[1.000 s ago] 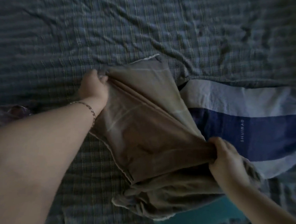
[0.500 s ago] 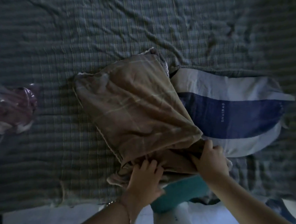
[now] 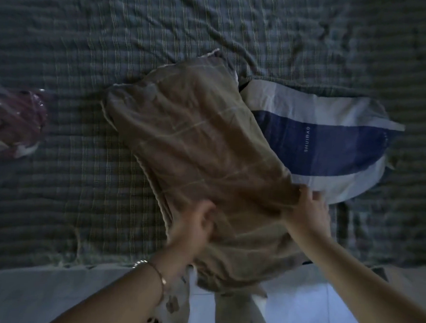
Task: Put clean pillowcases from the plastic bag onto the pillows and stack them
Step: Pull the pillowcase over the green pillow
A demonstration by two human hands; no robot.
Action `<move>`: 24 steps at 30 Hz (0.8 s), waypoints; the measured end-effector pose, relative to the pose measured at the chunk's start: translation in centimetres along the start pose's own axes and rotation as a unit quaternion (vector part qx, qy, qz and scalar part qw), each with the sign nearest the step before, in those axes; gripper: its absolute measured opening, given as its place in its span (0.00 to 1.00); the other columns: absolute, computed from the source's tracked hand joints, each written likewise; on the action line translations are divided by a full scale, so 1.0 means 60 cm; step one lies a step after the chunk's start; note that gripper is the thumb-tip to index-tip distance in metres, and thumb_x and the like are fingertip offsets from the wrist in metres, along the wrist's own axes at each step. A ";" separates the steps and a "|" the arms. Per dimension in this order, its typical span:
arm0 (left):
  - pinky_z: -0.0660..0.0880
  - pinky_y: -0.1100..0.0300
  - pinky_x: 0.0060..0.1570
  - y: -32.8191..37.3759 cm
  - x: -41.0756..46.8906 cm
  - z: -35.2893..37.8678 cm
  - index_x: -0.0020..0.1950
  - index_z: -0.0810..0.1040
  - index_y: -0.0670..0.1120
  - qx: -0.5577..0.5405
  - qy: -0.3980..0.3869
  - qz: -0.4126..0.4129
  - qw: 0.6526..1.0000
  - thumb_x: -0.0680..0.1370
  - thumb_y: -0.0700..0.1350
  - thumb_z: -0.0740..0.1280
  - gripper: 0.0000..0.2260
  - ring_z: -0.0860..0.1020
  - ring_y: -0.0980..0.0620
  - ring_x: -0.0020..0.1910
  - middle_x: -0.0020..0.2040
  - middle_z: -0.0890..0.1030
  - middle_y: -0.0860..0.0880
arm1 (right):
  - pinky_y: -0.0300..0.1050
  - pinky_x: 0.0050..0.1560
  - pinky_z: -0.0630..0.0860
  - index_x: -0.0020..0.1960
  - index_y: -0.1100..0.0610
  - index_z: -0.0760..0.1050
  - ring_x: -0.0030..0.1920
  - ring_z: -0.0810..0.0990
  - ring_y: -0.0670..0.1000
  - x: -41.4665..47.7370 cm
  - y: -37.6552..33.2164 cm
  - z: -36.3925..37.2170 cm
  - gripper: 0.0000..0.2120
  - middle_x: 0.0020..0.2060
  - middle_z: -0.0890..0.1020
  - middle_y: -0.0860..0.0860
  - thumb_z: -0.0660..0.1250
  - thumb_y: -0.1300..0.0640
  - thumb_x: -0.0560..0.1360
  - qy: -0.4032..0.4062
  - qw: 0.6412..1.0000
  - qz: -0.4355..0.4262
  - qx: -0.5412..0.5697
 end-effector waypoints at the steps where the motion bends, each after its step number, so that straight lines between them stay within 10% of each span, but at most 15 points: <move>1: 0.72 0.53 0.57 -0.036 0.019 -0.041 0.62 0.73 0.44 -0.017 0.135 -0.083 0.987 0.72 0.47 0.70 0.20 0.74 0.42 0.58 0.59 0.75 0.42 | 0.58 0.66 0.64 0.72 0.54 0.55 0.68 0.62 0.62 -0.006 -0.023 0.003 0.32 0.68 0.62 0.59 0.63 0.48 0.74 0.009 0.999 -0.015 0.037; 4: 0.70 0.48 0.63 -0.133 0.054 -0.044 0.70 0.64 0.41 -0.242 0.119 -0.400 0.876 0.56 0.62 0.78 0.50 0.71 0.39 0.63 0.67 0.70 0.39 | 0.58 0.71 0.52 0.75 0.54 0.41 0.73 0.52 0.63 -0.018 -0.059 0.045 0.53 0.72 0.53 0.62 0.66 0.31 0.65 -0.039 0.997 -0.035 -0.048; 7: 0.74 0.44 0.58 -0.179 0.097 0.005 0.67 0.69 0.44 -0.350 0.052 -0.400 0.845 0.38 0.72 0.73 0.62 0.77 0.41 0.57 0.62 0.76 0.44 | 0.59 0.71 0.51 0.75 0.57 0.33 0.74 0.51 0.63 -0.012 -0.046 0.107 0.65 0.73 0.50 0.64 0.68 0.27 0.58 -0.072 0.977 -0.043 -0.195; 13: 0.73 0.52 0.56 -0.094 0.110 -0.023 0.68 0.68 0.40 -0.346 0.053 -0.329 0.877 0.71 0.53 0.71 0.30 0.74 0.41 0.58 0.63 0.74 0.41 | 0.53 0.61 0.70 0.73 0.55 0.53 0.60 0.73 0.60 0.003 -0.062 0.094 0.41 0.61 0.74 0.58 0.70 0.46 0.68 0.015 0.989 -0.078 -0.127; 24: 0.66 0.71 0.32 0.229 -0.077 -0.476 0.41 0.76 0.47 -0.098 0.277 0.097 0.951 0.71 0.44 0.70 0.03 0.73 0.61 0.39 0.33 0.74 0.57 | 0.43 0.53 0.72 0.62 0.58 0.71 0.56 0.76 0.52 -0.119 -0.355 -0.058 0.24 0.54 0.79 0.51 0.72 0.64 0.67 -0.072 0.941 -0.228 0.240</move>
Point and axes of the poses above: each hand's wrist, its own x-axis towards the middle knuckle, its own z-axis out of the palm, y = z × x, the point moved 6 cm from there along x, towards the middle knuckle
